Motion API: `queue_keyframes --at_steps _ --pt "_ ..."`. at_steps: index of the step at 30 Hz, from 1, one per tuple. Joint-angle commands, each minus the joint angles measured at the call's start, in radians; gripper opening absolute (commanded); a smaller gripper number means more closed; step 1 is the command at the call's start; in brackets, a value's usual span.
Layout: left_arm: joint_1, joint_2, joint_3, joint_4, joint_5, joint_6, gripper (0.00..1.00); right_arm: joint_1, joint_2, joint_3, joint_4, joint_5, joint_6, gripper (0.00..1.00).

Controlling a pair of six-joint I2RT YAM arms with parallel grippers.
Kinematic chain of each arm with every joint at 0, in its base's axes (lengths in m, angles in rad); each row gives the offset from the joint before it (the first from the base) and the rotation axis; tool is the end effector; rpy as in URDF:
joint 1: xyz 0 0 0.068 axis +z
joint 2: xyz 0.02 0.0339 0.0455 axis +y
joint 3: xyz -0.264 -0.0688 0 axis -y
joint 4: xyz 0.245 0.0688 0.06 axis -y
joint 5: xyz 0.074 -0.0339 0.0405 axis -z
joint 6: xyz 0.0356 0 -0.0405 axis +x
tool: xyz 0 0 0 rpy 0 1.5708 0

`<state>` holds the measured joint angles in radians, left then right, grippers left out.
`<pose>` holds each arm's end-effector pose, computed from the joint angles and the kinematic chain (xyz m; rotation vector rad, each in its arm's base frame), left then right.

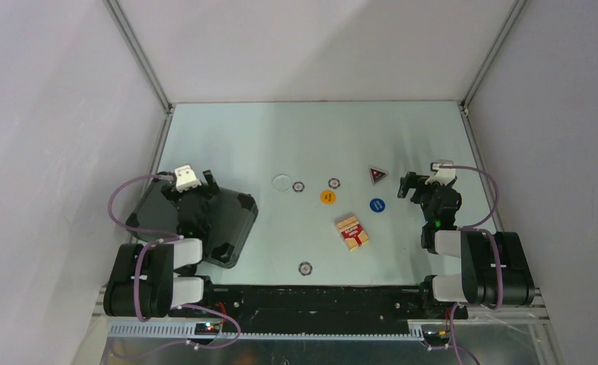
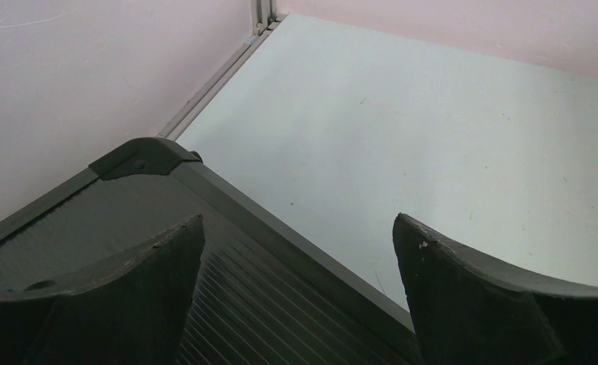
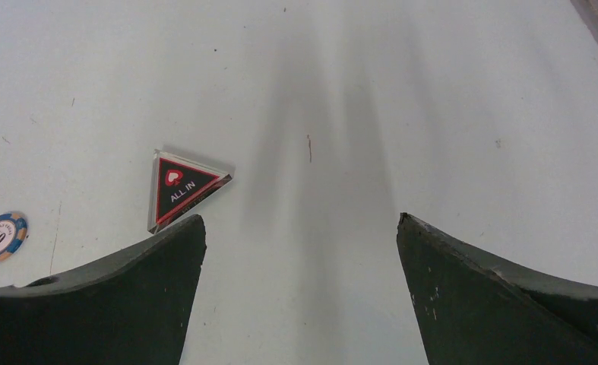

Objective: Pack up texas hold em set

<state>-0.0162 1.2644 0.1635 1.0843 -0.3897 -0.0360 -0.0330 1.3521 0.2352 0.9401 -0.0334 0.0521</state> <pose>0.2119 0.0101 0.1722 -0.3189 1.5603 0.2683 0.2319 -0.0065 0.1581 0.0499 1.7470 0.0432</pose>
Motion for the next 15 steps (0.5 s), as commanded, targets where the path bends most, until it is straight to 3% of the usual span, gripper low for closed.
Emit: queue_keyframes --at_steps 1,15 --pt "0.002 0.001 0.011 0.022 -0.021 -0.002 0.98 -0.001 0.008 0.019 0.026 0.015 -0.001 1.0" --pt "-0.004 -0.03 0.006 0.023 -0.041 0.0 0.98 -0.001 0.008 0.019 0.026 0.014 -0.002 1.0"
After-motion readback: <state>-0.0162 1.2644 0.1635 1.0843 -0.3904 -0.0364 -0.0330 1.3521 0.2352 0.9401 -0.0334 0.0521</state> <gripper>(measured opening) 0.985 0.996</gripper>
